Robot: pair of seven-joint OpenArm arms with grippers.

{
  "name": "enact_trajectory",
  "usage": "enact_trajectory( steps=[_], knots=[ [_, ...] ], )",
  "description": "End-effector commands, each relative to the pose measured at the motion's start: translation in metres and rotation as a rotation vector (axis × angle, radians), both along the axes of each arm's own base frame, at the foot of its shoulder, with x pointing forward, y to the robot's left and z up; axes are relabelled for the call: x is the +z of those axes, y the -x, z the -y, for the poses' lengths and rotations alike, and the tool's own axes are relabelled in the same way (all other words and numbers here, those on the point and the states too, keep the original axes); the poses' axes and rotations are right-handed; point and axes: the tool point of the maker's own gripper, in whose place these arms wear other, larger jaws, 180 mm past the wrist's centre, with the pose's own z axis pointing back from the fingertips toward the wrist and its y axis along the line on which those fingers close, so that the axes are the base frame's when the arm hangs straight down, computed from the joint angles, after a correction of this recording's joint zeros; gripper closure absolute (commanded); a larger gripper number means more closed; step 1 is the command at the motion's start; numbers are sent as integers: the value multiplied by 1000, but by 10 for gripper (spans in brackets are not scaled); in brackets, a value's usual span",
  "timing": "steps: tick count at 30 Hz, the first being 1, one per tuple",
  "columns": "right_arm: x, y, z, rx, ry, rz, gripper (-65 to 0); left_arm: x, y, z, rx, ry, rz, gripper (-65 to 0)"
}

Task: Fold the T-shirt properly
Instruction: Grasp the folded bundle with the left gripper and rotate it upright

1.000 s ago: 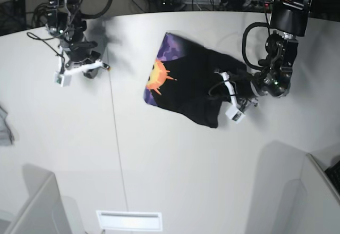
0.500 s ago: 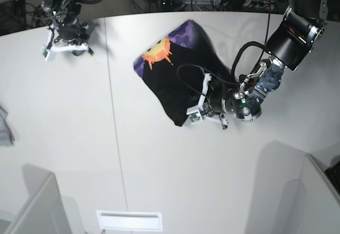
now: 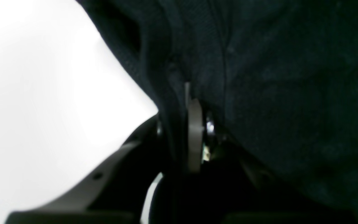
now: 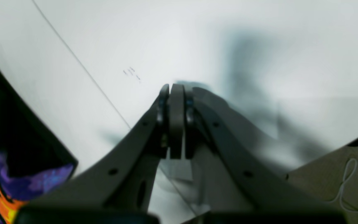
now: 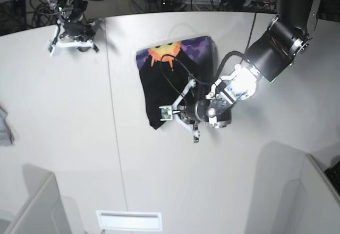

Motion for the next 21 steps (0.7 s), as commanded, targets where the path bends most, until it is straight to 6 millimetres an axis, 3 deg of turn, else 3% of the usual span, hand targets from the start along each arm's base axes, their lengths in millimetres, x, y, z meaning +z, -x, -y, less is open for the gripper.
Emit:
enact_trajectory(
  steps=[1,7,10,14,21],
  knots=[
    [11,-10,6,-10,27,54,0,-11,4,-6,-5,-58,-15,0],
    [14,-15,10,-17,43,76,0,-19,4,20,-46,-38,-2,0],
    [15,-18,10,-17,42,82,0,-25,15,30,-132,-59,16,0],
    [16,-22,10,-17,43,91,0,-23,20,42,-208,-60,23,0],
    [16,-22,10,-17,43,91,0,-9,8,49,-218,-42,44,0]
  ],
)
